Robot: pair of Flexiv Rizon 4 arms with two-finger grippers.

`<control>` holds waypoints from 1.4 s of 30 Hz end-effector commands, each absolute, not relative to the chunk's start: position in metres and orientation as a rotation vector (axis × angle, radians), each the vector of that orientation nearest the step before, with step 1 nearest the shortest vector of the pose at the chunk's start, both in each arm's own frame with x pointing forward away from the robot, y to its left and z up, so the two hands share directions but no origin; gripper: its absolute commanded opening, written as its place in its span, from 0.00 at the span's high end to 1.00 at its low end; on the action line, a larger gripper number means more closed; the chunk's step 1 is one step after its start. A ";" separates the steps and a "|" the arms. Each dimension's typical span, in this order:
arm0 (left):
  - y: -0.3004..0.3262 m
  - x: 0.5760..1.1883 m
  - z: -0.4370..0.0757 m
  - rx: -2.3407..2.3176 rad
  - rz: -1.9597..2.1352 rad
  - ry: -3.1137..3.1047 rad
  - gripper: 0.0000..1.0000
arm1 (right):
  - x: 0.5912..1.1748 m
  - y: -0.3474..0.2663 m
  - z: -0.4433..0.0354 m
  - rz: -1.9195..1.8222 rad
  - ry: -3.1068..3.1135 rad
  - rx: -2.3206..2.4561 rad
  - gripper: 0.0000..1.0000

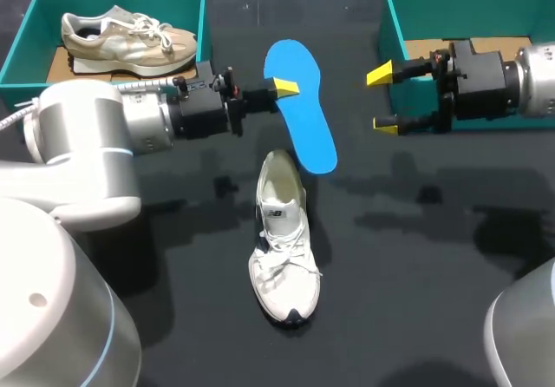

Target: Take the shoe out of the shoebox, open the shoe tongue, remove and reinsert the insole, then place the shoe into the shoebox

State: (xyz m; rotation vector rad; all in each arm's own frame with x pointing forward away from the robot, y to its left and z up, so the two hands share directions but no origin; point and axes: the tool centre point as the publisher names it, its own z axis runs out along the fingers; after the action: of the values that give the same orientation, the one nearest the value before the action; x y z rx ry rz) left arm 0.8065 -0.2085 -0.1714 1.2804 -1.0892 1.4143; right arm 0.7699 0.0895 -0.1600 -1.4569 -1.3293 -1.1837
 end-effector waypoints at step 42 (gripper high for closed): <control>-0.167 0.797 -0.131 -0.430 2.491 -2.067 1.00 | 0.766 0.094 -0.170 -1.241 -1.264 -1.383 0.00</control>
State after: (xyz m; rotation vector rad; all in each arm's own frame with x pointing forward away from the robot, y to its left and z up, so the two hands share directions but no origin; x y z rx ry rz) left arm 0.7965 -0.1695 -0.1276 0.2061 -1.7363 2.1930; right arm 0.7658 0.0925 -0.1699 -1.3813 -1.2627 -1.2415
